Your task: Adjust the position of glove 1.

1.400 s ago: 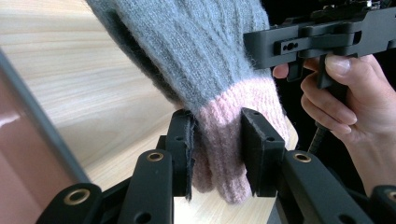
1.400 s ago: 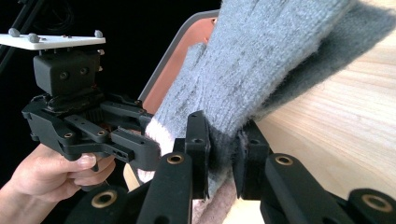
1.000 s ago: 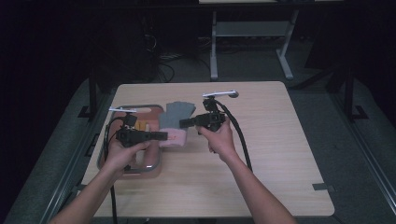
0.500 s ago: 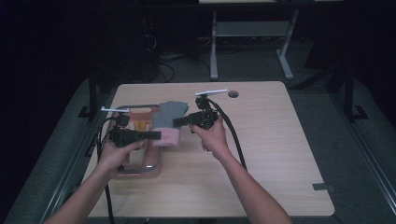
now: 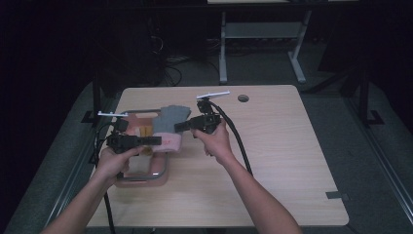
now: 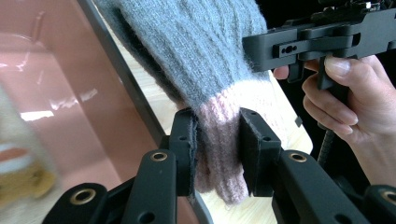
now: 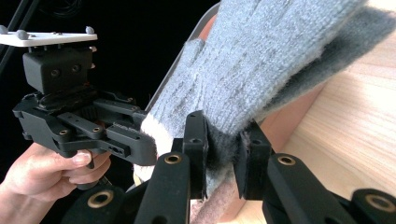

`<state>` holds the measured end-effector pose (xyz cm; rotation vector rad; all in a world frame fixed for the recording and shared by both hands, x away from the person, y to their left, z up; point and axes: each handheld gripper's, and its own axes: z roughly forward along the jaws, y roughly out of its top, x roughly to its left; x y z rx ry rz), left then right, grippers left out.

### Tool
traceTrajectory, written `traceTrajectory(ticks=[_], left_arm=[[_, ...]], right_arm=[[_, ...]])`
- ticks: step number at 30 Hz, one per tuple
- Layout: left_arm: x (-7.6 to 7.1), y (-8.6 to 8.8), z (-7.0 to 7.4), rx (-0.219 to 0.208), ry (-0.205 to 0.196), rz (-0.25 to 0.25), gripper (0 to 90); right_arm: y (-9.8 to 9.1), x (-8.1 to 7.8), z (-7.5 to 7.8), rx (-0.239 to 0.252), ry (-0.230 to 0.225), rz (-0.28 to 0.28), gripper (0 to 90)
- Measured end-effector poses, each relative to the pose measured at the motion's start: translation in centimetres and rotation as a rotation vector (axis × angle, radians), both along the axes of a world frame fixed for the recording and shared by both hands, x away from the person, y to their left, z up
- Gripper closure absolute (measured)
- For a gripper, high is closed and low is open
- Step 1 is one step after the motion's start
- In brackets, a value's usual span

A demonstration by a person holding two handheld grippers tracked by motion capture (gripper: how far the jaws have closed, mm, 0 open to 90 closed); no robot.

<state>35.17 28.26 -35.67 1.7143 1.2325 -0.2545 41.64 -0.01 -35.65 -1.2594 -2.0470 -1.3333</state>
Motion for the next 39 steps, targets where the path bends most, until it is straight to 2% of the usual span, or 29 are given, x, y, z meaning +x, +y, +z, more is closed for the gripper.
traceTrajectory(ticks=[8, 13, 23, 32, 39], left_arm=[[-0.2, 1.3, -0.2, 0.007, 0.005, 0.02, 68.8], [-0.4, 2.2, -0.3, 0.003, 0.002, 0.041, 69.0], [-0.9, 3.8, -0.6, -0.011, 0.007, 0.072, 69.0], [-1.2, 5.2, -0.9, -0.016, 0.009, 0.093, 69.1], [-1.5, 6.1, -1.0, -0.016, 0.01, 0.108, 69.1]], right_arm=[[1.2, 0.2, -0.4, 0.003, 0.007, 0.016, 76.0], [2.3, 0.4, -0.2, -0.012, 0.005, 0.026, 76.1], [4.0, 0.7, -0.6, -0.002, 0.015, 0.047, 75.6], [5.7, 0.9, -0.3, -0.027, 0.005, 0.07, 75.3], [6.7, 1.0, -0.6, -0.022, 0.013, 0.083, 75.0]])
